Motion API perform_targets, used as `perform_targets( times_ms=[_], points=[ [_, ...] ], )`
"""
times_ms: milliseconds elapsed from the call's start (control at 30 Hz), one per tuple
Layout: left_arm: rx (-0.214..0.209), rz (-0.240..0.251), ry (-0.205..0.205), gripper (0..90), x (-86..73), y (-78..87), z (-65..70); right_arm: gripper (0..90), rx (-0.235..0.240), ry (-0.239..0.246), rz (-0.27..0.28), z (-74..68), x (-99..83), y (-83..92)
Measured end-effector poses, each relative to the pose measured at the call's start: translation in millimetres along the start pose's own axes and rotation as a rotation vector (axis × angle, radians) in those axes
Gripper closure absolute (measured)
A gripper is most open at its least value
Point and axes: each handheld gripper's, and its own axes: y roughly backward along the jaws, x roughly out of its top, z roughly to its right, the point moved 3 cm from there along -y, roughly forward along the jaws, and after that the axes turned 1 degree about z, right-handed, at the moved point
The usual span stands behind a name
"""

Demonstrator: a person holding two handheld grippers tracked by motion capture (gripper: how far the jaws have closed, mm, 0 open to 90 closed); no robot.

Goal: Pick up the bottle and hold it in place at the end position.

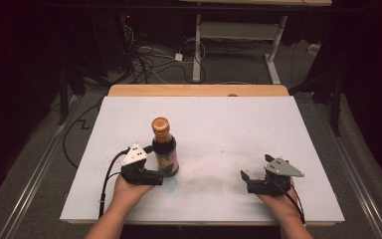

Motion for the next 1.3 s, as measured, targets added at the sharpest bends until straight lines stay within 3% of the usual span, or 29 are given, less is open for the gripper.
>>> perform_targets(
  times_ms=[367,700,900,1300],
  points=[
    [0.01,-0.017,0.005,9.6,0.0,-12.4,-2.3,0.3,-0.003,0.002,0.0,-0.2,0.0,-0.1],
    [-0.038,0.012,0.018,18.1,8.9,-8.5,8.2,0.4,-0.004,0.006,-0.001,-0.7,0.0,-0.4],
    [-0.034,0.017,-0.007,26.1,7.9,-9.1,10.9,0.5,-0.004,0.003,0.0,-0.3,-0.1,-0.3],
    [-0.03,0.023,-0.028,27.9,6.9,-7.8,11.5,0.1,-0.003,-0.005,0.003,0.2,-0.2,0.2]
  ],
)
